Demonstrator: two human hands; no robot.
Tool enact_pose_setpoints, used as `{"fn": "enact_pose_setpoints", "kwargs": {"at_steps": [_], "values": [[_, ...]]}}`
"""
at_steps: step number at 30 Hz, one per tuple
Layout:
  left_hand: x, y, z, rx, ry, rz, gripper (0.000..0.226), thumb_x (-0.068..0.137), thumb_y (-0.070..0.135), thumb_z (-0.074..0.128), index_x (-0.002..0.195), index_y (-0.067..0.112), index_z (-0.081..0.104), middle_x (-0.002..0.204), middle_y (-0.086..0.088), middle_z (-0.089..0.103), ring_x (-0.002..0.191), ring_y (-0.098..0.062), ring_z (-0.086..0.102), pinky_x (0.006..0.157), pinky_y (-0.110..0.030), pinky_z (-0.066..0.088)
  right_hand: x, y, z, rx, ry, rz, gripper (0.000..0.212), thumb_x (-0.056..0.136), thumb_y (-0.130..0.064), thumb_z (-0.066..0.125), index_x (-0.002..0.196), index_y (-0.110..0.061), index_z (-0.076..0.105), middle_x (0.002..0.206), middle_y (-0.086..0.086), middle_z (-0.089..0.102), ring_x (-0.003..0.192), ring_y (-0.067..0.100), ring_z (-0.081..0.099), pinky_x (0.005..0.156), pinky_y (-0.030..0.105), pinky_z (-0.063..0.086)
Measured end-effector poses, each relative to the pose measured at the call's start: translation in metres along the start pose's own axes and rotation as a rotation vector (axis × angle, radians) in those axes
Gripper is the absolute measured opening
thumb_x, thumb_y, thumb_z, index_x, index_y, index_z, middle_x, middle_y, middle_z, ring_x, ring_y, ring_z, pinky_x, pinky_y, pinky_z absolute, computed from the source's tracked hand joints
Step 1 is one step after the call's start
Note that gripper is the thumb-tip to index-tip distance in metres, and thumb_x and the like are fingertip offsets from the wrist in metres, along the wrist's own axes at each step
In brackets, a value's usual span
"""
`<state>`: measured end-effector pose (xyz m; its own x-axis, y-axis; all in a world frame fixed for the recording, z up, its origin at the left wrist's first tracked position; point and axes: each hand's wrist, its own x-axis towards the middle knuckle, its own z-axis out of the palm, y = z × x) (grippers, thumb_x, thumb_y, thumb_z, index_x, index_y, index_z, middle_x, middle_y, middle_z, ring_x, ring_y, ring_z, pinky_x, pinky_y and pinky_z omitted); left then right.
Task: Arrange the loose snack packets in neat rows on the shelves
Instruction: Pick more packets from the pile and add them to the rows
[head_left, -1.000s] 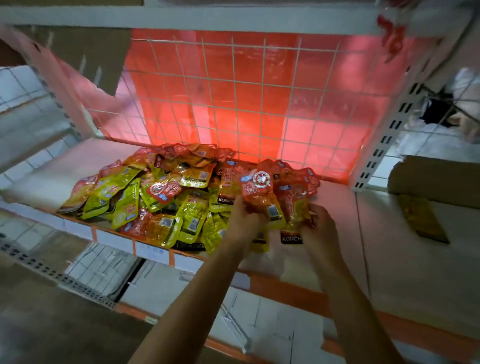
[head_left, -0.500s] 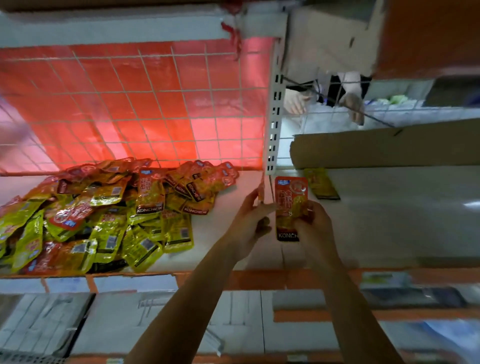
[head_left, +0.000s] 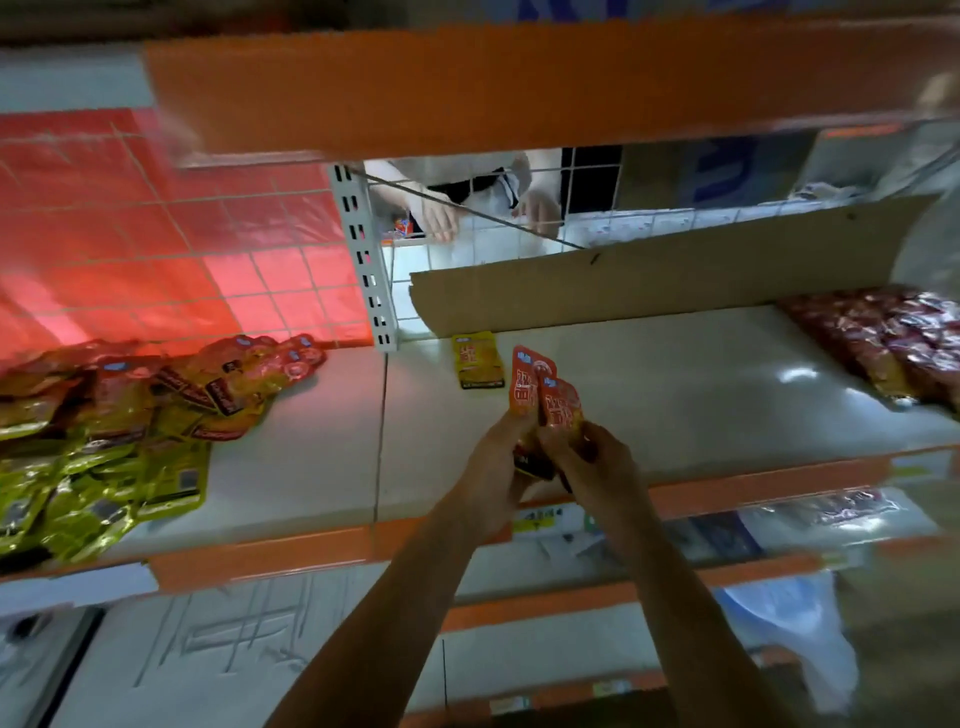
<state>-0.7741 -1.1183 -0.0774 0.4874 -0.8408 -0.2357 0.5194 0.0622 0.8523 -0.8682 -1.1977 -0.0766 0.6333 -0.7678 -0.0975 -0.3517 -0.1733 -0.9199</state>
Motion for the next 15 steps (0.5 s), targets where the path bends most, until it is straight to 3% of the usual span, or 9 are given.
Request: {"fn": "enact_pose_setpoints", "kwargs": {"at_steps": [4, 6, 9, 12, 15], "values": [[0.010, -0.023, 0.052, 0.081, -0.085, -0.045, 0.040, 0.085, 0.043, 0.058, 0.111, 0.013, 0.061, 0.094, -0.008, 0.074, 0.088, -0.023, 0.072, 0.072, -0.034, 0.058, -0.001, 0.020, -0.049, 0.013, -0.029, 0.035, 0.038, 0.087, -0.050, 0.059, 0.111, -0.020, 0.061, 0.087, -0.005, 0.068, 0.075, 0.010, 0.065, 0.068, 0.027, 0.051], [0.017, -0.032, 0.078, 0.083, -0.079, -0.062, 0.044, 0.087, 0.042, 0.058, 0.117, 0.010, 0.060, 0.099, -0.013, 0.072, 0.091, -0.029, 0.070, 0.076, -0.039, 0.057, -0.001, 0.029, -0.073, 0.094, -0.016, 0.021, 0.037, 0.093, -0.045, 0.052, 0.118, -0.019, 0.060, 0.092, -0.002, 0.069, 0.082, 0.014, 0.067, 0.073, 0.032, 0.055], [0.029, -0.041, 0.107, 0.121, -0.032, -0.071, 0.037, 0.097, 0.035, 0.048, 0.121, 0.009, 0.060, 0.107, -0.020, 0.069, 0.099, -0.036, 0.066, 0.087, -0.048, 0.054, 0.001, 0.037, -0.106, 0.252, 0.006, -0.002, 0.032, 0.101, -0.034, 0.039, 0.119, -0.016, 0.058, 0.107, 0.015, 0.067, 0.100, 0.030, 0.065, 0.093, 0.051, 0.051], [0.045, -0.047, 0.124, 0.280, -0.015, -0.034, 0.030, 0.100, 0.036, 0.047, 0.112, 0.016, 0.065, 0.102, -0.013, 0.072, 0.096, -0.031, 0.069, 0.087, -0.046, 0.055, 0.006, 0.042, -0.126, 0.362, 0.043, -0.040, 0.032, 0.101, -0.035, 0.032, 0.111, -0.020, 0.059, 0.106, 0.017, 0.065, 0.101, 0.033, 0.064, 0.091, 0.048, 0.052], [0.065, -0.050, 0.135, 0.380, -0.014, 0.019, 0.015, 0.098, 0.030, 0.053, 0.104, 0.025, 0.065, 0.095, -0.002, 0.074, 0.089, -0.021, 0.071, 0.076, -0.034, 0.058, 0.012, 0.048, -0.137, 0.412, 0.094, -0.038, 0.043, 0.100, -0.038, 0.030, 0.122, -0.012, 0.056, 0.111, 0.018, 0.065, 0.105, 0.031, 0.064, 0.093, 0.046, 0.051]]}}
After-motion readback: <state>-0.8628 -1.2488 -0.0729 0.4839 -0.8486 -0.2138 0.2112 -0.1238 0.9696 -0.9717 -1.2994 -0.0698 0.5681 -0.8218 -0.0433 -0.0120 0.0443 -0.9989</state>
